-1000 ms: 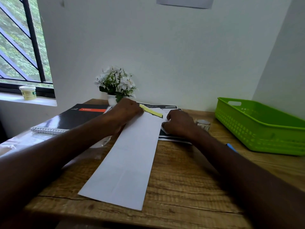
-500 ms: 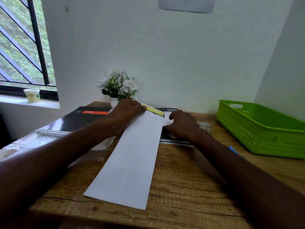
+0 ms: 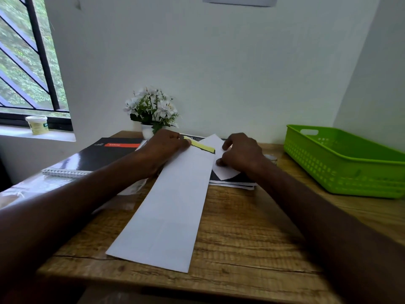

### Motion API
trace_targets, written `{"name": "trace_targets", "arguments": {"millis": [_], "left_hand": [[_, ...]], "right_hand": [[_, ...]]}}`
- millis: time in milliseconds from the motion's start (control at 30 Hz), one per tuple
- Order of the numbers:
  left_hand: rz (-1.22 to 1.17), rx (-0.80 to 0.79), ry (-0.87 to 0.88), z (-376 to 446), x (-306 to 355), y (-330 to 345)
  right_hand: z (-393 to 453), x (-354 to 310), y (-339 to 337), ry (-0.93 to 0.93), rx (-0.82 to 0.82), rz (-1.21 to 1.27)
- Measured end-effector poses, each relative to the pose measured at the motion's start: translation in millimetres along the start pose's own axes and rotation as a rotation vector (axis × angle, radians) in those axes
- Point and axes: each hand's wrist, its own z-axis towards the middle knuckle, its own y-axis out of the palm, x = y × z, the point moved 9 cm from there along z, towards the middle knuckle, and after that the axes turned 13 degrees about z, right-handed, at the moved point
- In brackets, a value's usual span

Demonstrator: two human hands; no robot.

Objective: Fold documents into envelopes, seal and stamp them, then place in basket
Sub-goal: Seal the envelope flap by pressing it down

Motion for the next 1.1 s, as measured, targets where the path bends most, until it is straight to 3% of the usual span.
{"name": "trace_targets", "arguments": {"millis": [267, 367, 433, 567, 667, 833, 1100], "left_hand": [[-0.004, -0.032, 0.05, -4.2, 6.4, 4.0], [0.062, -0.056, 0.106, -9.6, 14.1, 7.8], [0.084, -0.077, 0.13, -13.6, 18.1, 10.0], [0.073, -0.111, 0.144, -19.3, 23.7, 13.4], [-0.075, -0.221, 0.096, -24.6, 23.3, 21.4], [-0.209, -0.415, 0.005, -33.4, 21.7, 34.7], [-0.186, -0.388, -0.036, -29.7, 12.6, 31.4]], "right_hand": [[6.1, 9.6, -33.8, 0.021, 0.35, 0.634], [12.6, 12.1, -35.9, 0.032, 0.341, 1.004], [14.3, 11.7, -32.7, 0.055, 0.301, 1.115], [10.1, 0.8, -24.8, -0.024, 0.221, 1.061], [4.6, -0.4, -28.3, -0.05, 0.267, 0.953], [5.0, 2.5, -30.7, 0.013, 0.295, 0.982], [9.0, 0.9, -30.5, 0.002, 0.237, 1.067]]}}
